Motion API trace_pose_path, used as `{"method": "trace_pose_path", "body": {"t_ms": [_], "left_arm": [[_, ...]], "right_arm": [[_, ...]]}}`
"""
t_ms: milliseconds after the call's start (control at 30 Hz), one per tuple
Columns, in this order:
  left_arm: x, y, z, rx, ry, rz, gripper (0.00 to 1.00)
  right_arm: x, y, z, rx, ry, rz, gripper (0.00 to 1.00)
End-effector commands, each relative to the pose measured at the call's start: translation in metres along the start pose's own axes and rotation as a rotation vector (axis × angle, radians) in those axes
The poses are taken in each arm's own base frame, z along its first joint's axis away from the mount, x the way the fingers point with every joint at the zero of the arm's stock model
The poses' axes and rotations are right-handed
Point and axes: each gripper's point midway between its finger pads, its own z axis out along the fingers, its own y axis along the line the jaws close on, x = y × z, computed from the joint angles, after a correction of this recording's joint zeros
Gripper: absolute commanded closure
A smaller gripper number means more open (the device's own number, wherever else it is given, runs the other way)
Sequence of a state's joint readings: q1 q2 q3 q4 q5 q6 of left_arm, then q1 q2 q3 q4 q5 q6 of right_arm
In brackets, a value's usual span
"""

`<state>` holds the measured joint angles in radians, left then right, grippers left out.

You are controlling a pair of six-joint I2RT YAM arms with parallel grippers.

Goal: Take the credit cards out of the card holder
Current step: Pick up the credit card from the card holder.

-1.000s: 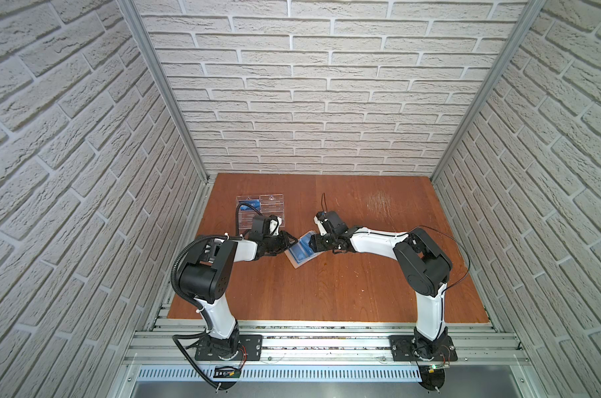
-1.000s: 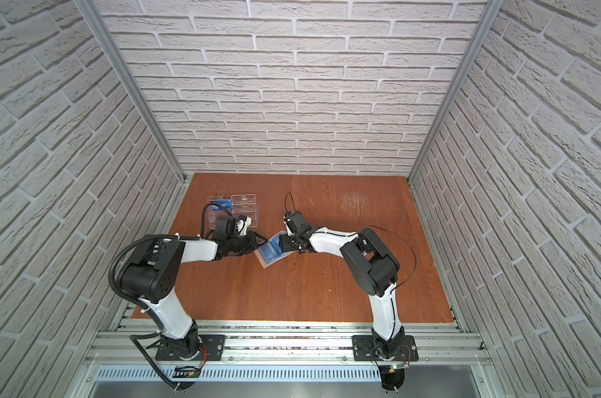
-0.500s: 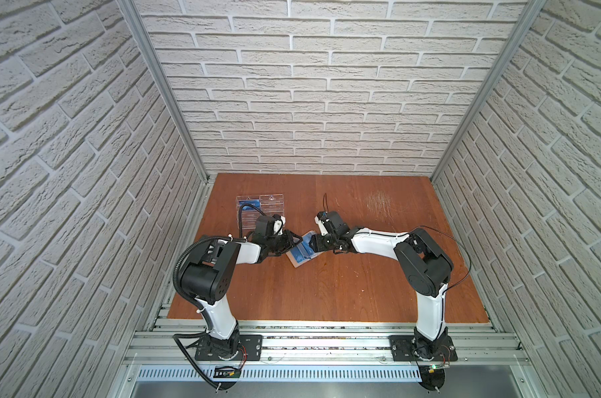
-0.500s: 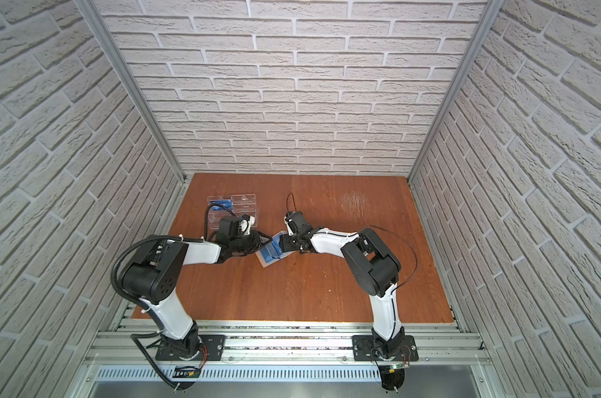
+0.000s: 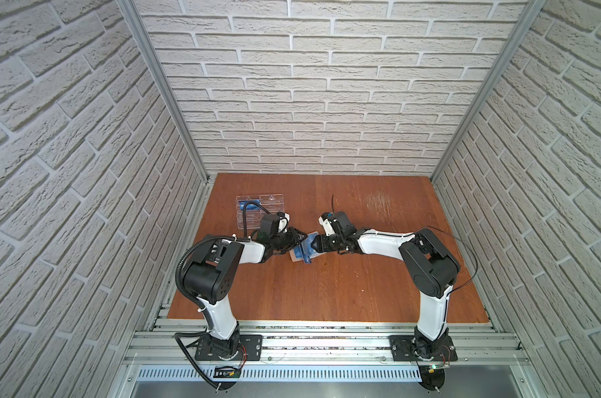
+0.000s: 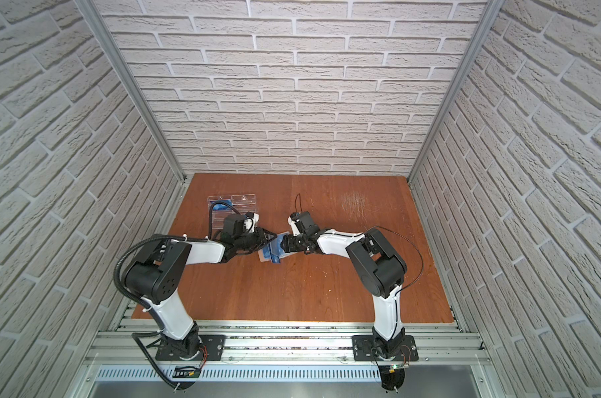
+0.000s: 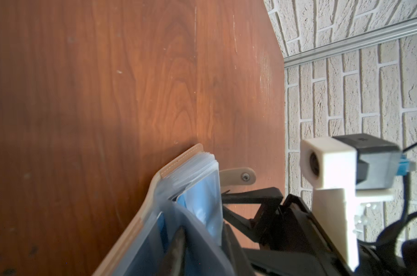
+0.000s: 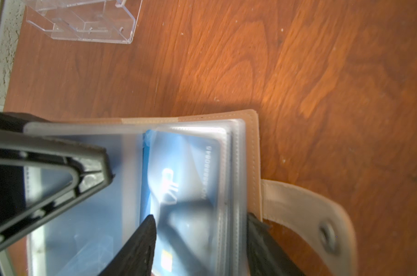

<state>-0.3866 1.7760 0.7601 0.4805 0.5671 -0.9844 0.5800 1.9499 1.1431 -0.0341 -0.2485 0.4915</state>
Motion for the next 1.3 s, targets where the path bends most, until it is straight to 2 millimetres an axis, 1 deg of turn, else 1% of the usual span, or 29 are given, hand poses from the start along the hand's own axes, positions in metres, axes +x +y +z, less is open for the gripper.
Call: {"method": "trace_pose_path", "body": {"t_ms": [0,133,267,500,700,800,900,967,1067,1267], "left_arm": [[-0.005,-0.025,0.005,0.065,-0.012,0.055,0.73],[0.001,-0.024,0.004,0.053,-0.004,0.062,0.73],[0.007,-0.014,0.004,0.03,0.009,0.056,0.73],[0.016,-0.001,0.004,0.007,0.015,0.036,0.74],[0.024,0.011,0.007,0.001,0.021,0.01,0.75],[0.028,0.015,0.007,0.003,0.024,0.003,0.75],[0.029,0.018,0.006,0.0,0.024,-0.001,0.75],[0.029,0.019,0.006,0.001,0.023,-0.003,0.75],[0.03,0.023,0.003,-0.001,0.022,-0.01,0.75],[0.035,0.028,0.001,-0.006,0.025,-0.016,0.76]], "right_arm": [[0.044,-0.006,0.001,0.002,0.154,0.052,0.4],[0.044,-0.005,-0.002,-0.006,0.144,0.053,0.4],[0.041,-0.003,-0.008,-0.007,0.131,0.049,0.38],[0.037,-0.001,-0.025,0.007,0.101,0.045,0.35],[0.041,-0.001,-0.042,0.01,0.076,0.046,0.34],[0.044,0.002,-0.052,0.008,0.052,0.043,0.33],[0.045,0.014,-0.062,0.014,0.033,0.002,0.32],[0.048,0.022,-0.064,0.01,0.038,-0.02,0.32],[0.055,0.029,-0.061,-0.012,0.048,-0.021,0.32],[0.079,0.054,-0.044,-0.067,0.09,-0.03,0.33]]}}
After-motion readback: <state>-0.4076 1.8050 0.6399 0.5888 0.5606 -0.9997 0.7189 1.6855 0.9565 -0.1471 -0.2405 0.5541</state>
